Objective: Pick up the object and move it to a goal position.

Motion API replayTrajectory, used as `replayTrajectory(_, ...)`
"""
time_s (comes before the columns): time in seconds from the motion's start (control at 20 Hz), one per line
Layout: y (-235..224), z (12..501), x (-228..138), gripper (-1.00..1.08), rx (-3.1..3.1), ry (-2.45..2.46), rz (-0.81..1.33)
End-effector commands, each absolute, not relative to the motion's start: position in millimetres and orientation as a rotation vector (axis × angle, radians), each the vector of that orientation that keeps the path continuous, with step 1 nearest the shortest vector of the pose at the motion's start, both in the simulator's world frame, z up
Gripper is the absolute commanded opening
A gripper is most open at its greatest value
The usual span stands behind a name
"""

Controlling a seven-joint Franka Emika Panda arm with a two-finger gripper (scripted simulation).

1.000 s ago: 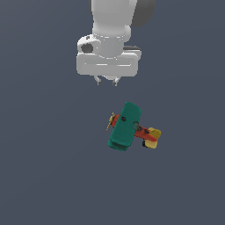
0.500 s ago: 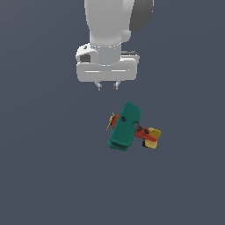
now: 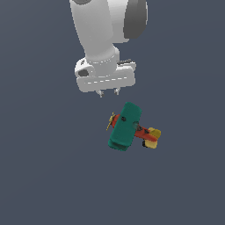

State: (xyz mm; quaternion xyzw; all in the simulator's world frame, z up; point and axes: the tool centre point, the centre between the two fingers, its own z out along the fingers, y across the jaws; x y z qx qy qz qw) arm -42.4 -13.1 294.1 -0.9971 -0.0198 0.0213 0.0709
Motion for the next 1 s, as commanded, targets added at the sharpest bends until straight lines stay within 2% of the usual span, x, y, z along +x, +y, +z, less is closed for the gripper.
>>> replayTrajectory(0.0,-12,287,-40,0.28,-2.961,-0.055,0.079)
replayTrajectory(0.95,-2,241,-23,0.28,-2.675,-0.014,0.125)
